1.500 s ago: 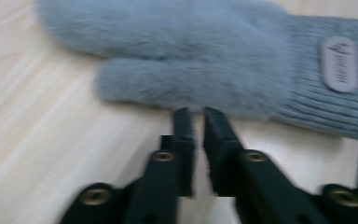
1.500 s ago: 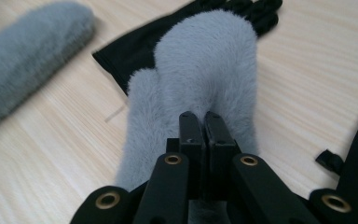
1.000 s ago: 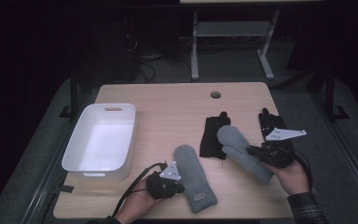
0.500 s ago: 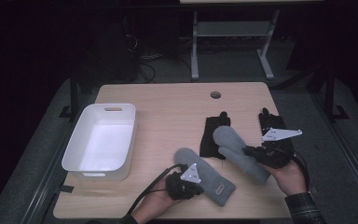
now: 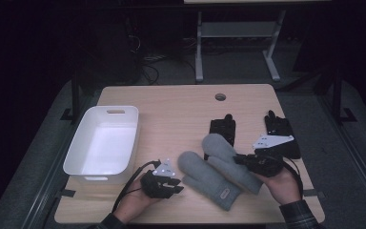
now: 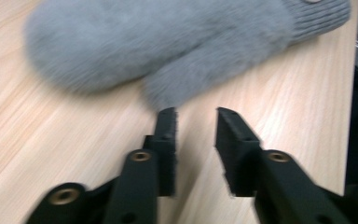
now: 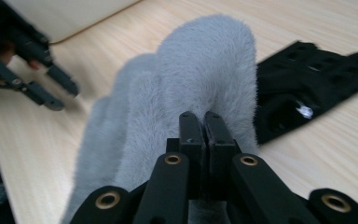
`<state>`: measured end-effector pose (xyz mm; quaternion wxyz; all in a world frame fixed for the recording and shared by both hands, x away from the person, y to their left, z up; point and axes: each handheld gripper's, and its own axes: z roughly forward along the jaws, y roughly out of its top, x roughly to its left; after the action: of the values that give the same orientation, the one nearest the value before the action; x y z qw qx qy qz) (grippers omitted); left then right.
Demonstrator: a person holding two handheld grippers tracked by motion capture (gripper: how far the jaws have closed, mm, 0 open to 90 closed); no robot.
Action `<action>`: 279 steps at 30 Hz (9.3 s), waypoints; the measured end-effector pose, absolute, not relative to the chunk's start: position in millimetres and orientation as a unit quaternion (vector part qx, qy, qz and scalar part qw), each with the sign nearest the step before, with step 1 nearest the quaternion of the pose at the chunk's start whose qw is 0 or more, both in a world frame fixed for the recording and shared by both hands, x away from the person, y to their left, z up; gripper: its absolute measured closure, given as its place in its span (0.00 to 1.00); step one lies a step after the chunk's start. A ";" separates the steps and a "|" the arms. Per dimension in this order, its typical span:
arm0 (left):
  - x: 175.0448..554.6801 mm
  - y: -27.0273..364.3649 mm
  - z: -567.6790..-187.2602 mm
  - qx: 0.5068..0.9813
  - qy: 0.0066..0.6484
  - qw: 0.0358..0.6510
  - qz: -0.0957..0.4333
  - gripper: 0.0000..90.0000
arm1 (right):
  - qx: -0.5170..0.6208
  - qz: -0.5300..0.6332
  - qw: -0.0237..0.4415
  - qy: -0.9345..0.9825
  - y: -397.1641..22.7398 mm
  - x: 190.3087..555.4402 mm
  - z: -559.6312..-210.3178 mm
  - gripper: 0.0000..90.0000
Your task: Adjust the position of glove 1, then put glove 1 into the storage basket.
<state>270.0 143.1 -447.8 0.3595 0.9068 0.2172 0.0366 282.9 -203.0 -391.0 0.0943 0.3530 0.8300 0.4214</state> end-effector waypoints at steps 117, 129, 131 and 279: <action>322.6 121.8 -444.2 0.884 0.277 0.374 0.038 0.90 | 0.185 0.376 -0.030 0.907 -112.3 259.6 -452.9 0.85; 318.9 135.5 -412.8 0.859 0.303 0.410 0.048 0.47 | 0.331 0.382 0.070 0.860 -210.6 258.7 -451.0 0.48; 316.4 134.5 -412.5 0.860 0.294 0.416 0.027 0.38 | 0.352 0.376 0.093 0.852 -226.2 263.1 -455.2 0.38; 395.9 349.0 -415.5 0.810 0.513 0.284 0.030 0.60 | 0.416 0.357 0.164 0.820 -264.7 281.7 -482.4 0.14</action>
<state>395.9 349.0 -415.5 0.2845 0.8096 0.5125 0.0304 281.7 -264.7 -482.4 0.1638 0.4164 0.8199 0.3572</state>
